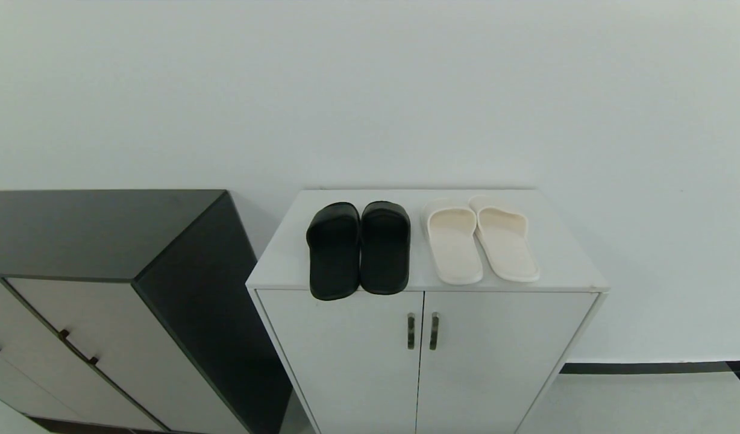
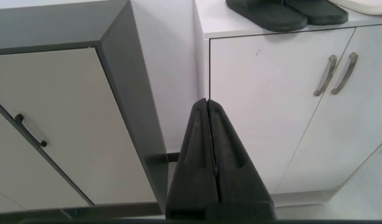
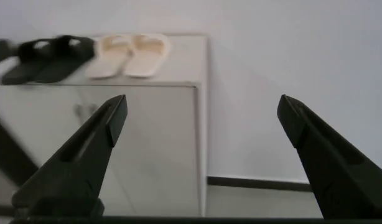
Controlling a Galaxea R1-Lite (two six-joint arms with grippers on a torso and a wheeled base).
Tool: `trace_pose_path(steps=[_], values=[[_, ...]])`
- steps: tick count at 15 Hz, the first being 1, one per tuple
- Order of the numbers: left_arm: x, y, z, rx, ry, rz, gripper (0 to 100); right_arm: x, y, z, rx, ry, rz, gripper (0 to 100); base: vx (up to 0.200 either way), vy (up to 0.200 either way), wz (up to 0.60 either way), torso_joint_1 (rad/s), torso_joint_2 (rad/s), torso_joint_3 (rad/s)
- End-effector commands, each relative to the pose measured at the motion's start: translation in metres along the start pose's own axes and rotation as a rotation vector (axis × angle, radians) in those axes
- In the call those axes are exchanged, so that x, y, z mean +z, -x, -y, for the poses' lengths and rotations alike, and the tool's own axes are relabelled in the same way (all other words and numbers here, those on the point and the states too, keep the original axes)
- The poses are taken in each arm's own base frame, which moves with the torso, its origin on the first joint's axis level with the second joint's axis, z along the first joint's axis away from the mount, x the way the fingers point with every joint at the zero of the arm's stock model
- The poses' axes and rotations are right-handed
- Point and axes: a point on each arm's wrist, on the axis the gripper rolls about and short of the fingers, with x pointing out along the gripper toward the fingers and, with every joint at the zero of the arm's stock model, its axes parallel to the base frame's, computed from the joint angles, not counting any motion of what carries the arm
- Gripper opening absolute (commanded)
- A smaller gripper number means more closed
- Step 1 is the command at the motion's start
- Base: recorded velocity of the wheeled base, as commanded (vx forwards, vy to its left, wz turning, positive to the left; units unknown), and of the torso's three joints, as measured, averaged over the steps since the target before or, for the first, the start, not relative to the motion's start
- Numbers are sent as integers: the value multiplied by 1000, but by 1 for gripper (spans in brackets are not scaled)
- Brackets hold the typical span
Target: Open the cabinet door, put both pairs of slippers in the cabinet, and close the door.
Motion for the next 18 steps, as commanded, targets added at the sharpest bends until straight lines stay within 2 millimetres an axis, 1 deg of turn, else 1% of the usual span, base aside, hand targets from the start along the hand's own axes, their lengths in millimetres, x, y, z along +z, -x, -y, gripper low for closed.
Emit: trace_pose_path(steps=[1, 3, 4, 5, 6, 7, 9, 10, 11, 13, 16, 18], values=[[0, 0, 0, 1, 0, -1, 0, 20, -53, 3, 144, -45, -271, 100, 0, 0, 0, 0, 0, 0], [0, 0, 0, -1, -2, -1, 0, 28, -86, 2, 245, -50, -305, 100, 0, 0, 0, 0, 0, 0], [0, 0, 0, -3, -2, -1, 0, 30, -101, -3, 320, -43, -328, 100, 0, 0, 0, 0, 0, 0], [0, 0, 0, -3, -2, -1, 0, 32, -109, -7, 337, -36, -341, 100, 0, 0, 0, 0, 0, 0], [0, 0, 0, -3, 1, -1, 0, 39, -127, -21, 336, -25, -375, 100, 0, 0, 0, 0, 0, 0], [0, 0, 0, -3, 3, -1, 0, 50, -138, -38, 343, -76, -373, 100, 0, 0, 0, 0, 0, 0], [0, 0, 0, -3, 3, -1, 0, 63, -156, -77, 332, -142, -382, 100, 0, 0, 0, 0, 0, 0], [0, 0, 0, -3, 3, -1, 0, 64, -168, -92, 312, -128, -393, 100, 0, 0, 0, 0, 0, 0], [0, 0, 0, -3, 4, -1, 0, 65, -179, -103, 313, -124, -396, 100, 0, 0, 0, 0, 0, 0], [0, 0, 0, -3, 4, -1, 0, 65, -208, -126, 287, -128, -378, 100, 0, 0, 0, 0, 0, 0], [0, 0, 0, -1, 4, -1, 0, 51, -251, -158, 170, -104, -359, 100, 0, 0, 0, 0, 0, 0], [0, 0, 0, -1, 6, -1, 0, 41, -282, -168, 82, -87, -346, 100, 0, 0, 0, 0, 0, 0]])
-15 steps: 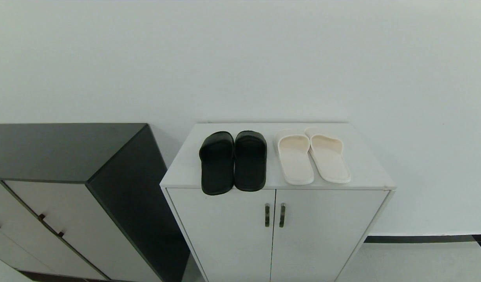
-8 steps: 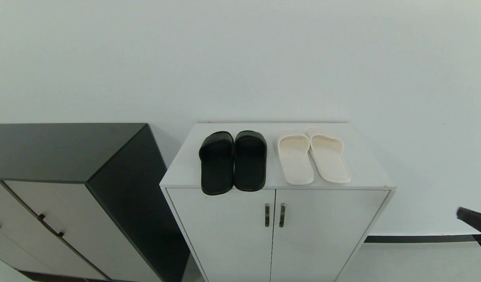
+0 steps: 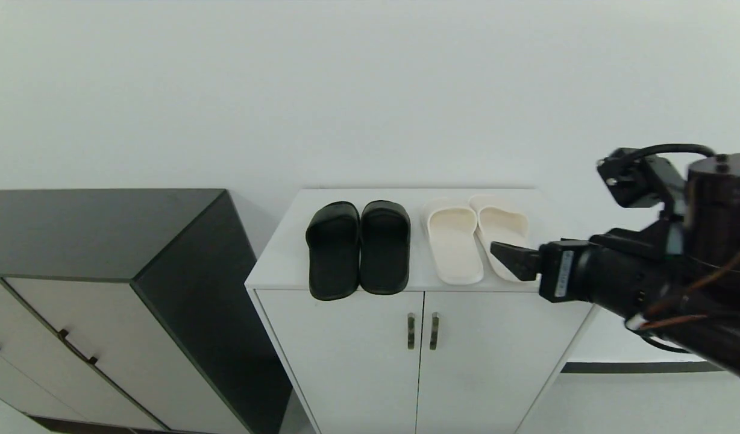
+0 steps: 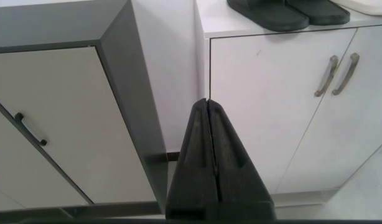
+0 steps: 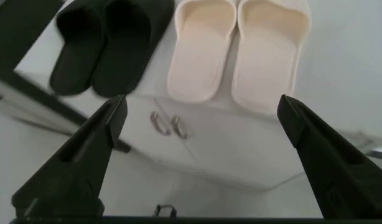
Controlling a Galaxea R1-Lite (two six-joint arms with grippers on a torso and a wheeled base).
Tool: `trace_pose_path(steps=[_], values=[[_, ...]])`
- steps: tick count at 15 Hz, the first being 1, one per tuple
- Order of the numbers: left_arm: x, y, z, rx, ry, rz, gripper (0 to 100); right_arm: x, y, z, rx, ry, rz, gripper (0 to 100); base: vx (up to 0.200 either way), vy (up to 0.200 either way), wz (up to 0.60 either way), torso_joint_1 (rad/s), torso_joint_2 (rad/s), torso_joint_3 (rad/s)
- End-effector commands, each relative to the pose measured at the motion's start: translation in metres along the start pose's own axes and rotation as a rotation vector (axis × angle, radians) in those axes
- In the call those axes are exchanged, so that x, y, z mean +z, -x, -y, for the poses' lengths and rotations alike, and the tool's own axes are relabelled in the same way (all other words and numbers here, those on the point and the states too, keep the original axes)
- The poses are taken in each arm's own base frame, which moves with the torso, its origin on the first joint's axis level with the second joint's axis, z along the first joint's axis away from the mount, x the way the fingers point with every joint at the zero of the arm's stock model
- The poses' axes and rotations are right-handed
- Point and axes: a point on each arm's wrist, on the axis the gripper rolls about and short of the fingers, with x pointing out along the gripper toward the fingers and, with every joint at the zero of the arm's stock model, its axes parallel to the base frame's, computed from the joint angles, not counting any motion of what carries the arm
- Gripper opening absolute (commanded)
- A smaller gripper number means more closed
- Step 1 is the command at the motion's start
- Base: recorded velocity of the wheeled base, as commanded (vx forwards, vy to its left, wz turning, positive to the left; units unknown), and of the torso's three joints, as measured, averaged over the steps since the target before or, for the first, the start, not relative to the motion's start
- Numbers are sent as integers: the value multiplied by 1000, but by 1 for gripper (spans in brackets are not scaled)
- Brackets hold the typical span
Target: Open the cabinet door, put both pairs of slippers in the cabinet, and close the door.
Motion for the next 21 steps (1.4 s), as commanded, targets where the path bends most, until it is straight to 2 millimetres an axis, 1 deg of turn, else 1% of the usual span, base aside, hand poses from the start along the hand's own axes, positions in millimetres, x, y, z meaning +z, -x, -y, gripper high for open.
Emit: trace_pose_path(steps=[1, 2, 4, 6, 9, 12, 13, 14, 15, 17, 21], values=[[0, 0, 0, 1, 2, -1, 0, -16, -66, -12, -119, 34, -29, 100, 0, 0, 0, 0, 0, 0], [0, 0, 0, 1, 2, -1, 0, -18, -81, -9, -145, 33, -25, 100, 0, 0, 0, 0, 0, 0], [0, 0, 0, 1, 2, -1, 0, -20, -105, -1, -216, 49, -26, 100, 0, 0, 0, 0, 0, 0], [0, 0, 0, 1, 4, -1, 0, -23, -121, 2, -244, 51, -30, 100, 0, 0, 0, 0, 0, 0], [0, 0, 0, 1, 4, -1, 0, -23, -139, -1, -246, 75, -27, 100, 0, 0, 0, 0, 0, 0], [0, 0, 0, 1, 4, -1, 0, -23, -166, -6, -248, 73, -5, 100, 0, 0, 0, 0, 0, 0], [0, 0, 0, 1, 5, -1, 0, -23, -180, -4, -260, 81, 1, 100, 0, 0, 0, 0, 0, 0], [0, 0, 0, 1, 8, -3, 0, -24, -185, -4, -266, 78, 4, 100, 0, 0, 0, 0, 0, 0], [0, 0, 0, 1, 22, -1, 0, -22, -198, 0, -280, 70, 16, 100, 0, 0, 0, 0, 0, 0], [0, 0, 0, 1, 27, -1, 0, -19, -207, 7, -285, 72, 23, 100, 0, 0, 0, 0, 0, 0], [0, 0, 0, -1, 27, -1, 0, -13, -216, 12, -240, 59, 33, 100, 0, 0, 0, 0, 0, 0]])
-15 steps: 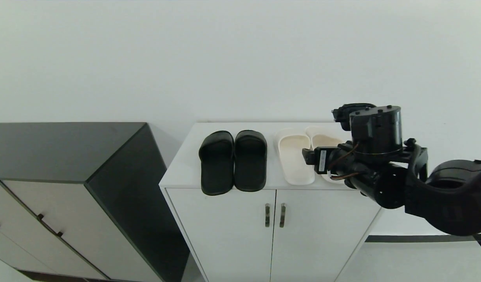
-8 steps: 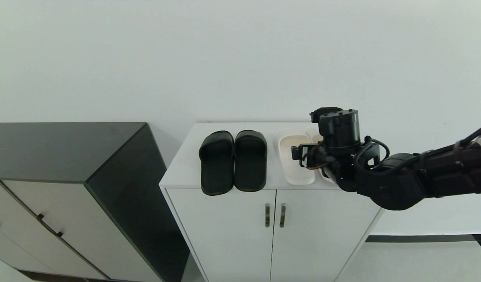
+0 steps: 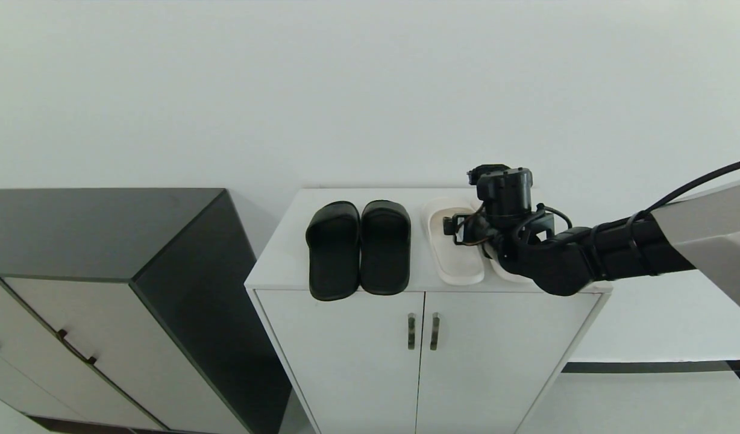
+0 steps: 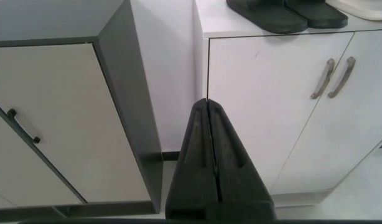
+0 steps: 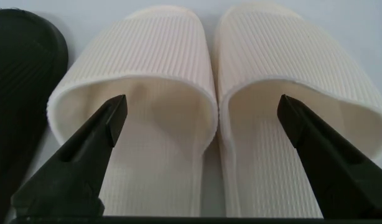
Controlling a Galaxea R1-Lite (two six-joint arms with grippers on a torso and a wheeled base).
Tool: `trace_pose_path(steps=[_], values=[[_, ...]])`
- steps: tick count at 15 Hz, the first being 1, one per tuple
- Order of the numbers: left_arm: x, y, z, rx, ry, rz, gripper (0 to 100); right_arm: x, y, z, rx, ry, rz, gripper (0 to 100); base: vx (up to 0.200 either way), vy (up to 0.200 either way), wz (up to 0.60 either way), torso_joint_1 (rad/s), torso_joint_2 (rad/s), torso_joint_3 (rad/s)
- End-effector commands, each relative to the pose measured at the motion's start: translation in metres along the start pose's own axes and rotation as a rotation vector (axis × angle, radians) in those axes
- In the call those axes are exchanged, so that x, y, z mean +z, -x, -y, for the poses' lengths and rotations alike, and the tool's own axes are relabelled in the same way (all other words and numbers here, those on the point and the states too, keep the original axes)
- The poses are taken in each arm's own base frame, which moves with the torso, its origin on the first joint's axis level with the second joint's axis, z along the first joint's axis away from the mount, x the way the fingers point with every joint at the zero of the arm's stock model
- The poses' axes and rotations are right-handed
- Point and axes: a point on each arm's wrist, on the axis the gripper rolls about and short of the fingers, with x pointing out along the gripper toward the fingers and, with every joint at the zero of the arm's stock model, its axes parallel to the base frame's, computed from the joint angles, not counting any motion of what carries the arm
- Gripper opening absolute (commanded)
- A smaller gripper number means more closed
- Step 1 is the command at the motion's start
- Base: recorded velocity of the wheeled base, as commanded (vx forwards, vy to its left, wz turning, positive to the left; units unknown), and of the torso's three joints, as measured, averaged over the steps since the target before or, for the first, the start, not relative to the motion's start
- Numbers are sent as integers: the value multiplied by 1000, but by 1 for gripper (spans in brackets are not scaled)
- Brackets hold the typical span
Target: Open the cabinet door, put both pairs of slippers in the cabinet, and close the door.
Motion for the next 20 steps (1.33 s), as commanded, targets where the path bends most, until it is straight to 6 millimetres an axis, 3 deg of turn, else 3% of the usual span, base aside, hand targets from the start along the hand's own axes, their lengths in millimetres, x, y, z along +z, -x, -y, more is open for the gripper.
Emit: trace_pose_path(steps=[1, 2, 3, 8, 12, 15, 20], values=[[0, 0, 0, 1, 0, -2, 0, 0, -8, 1, 4, -5, 4, 100, 0, 0, 0, 0, 0, 0], [0, 0, 0, 0, 0, -1, 0, 0, -9, 0, 6, -6, 7, 100, 0, 0, 0, 0, 0, 0], [0, 0, 0, 0, 0, -2, 0, 1, -10, 0, 6, -3, 9, 0, 0, 0, 0, 0, 0, 0], [0, 0, 0, 0, 0, -2, 0, 1, -11, 0, 2, -4, 13, 0, 0, 0, 0, 0, 0, 0], [0, 0, 0, -2, 6, -2, 0, 17, 11, 7, 7, -14, 34, 0, 0, 0, 0, 0, 0, 0], [0, 0, 0, -2, 6, -2, 0, 35, 54, 13, 49, -19, 55, 0, 0, 0, 0, 0, 0, 0], [0, 0, 0, -2, 6, -2, 0, 28, 141, 17, 315, 55, 9, 0, 0, 0, 0, 0, 0, 0]])
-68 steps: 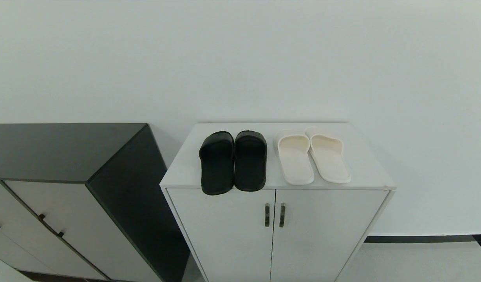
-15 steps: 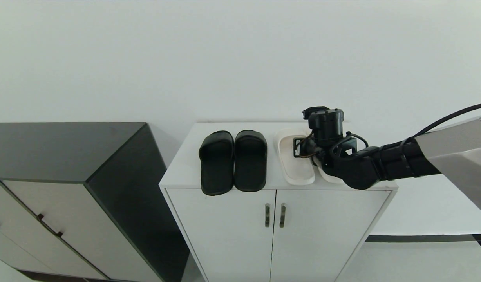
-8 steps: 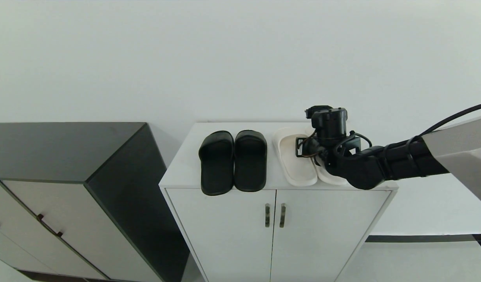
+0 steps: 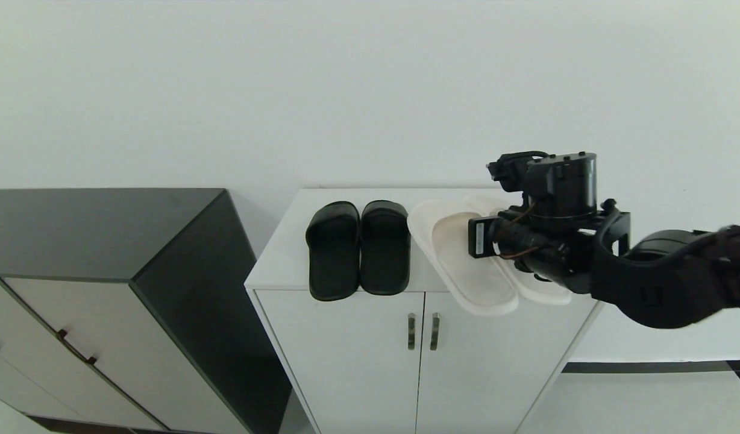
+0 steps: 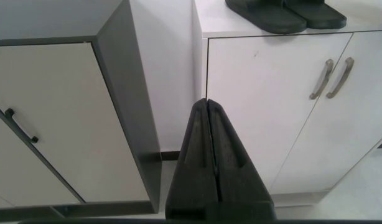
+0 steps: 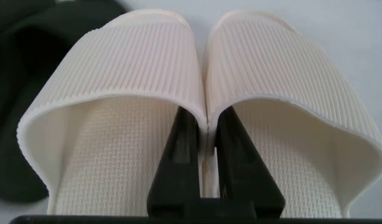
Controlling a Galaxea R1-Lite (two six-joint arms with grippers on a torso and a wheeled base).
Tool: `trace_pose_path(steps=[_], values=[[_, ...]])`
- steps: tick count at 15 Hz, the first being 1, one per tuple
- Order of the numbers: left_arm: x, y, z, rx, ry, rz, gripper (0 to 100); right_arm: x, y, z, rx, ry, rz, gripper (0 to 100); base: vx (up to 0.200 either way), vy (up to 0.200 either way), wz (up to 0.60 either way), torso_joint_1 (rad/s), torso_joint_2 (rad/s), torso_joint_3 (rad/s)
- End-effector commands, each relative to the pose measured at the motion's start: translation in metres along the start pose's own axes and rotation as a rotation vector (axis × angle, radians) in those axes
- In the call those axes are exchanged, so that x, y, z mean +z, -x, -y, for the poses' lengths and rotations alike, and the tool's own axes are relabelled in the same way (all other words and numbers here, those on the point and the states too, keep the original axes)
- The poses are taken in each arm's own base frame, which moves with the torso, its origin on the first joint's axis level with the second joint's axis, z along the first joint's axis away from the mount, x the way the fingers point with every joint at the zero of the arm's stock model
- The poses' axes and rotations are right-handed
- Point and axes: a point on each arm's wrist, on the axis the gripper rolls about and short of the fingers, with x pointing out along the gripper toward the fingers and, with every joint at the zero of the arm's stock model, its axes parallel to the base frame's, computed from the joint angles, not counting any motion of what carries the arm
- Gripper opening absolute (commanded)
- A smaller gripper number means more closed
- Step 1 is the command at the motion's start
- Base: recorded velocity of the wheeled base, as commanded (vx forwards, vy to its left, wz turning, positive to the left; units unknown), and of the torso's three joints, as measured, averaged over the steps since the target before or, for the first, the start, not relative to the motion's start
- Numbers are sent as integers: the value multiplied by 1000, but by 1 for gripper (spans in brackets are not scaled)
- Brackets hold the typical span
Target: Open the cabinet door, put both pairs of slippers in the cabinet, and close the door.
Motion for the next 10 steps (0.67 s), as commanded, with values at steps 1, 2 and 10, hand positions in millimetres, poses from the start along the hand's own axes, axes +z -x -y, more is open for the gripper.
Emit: trace_pose_path(steps=[1, 2, 10], values=[[0, 0, 0, -1, 0, -1, 0, 4, 59, -4, 130, 11, 17, 0, 0, 0, 0, 0, 0, 0], [0, 0, 0, -1, 0, -1, 0, -3, 69, -3, 147, 21, 2, 0, 0, 0, 0, 0, 0, 0], [0, 0, 0, -1, 0, -1, 0, -28, 102, 0, 253, 66, -59, 0, 0, 0, 0, 0, 0, 0]])
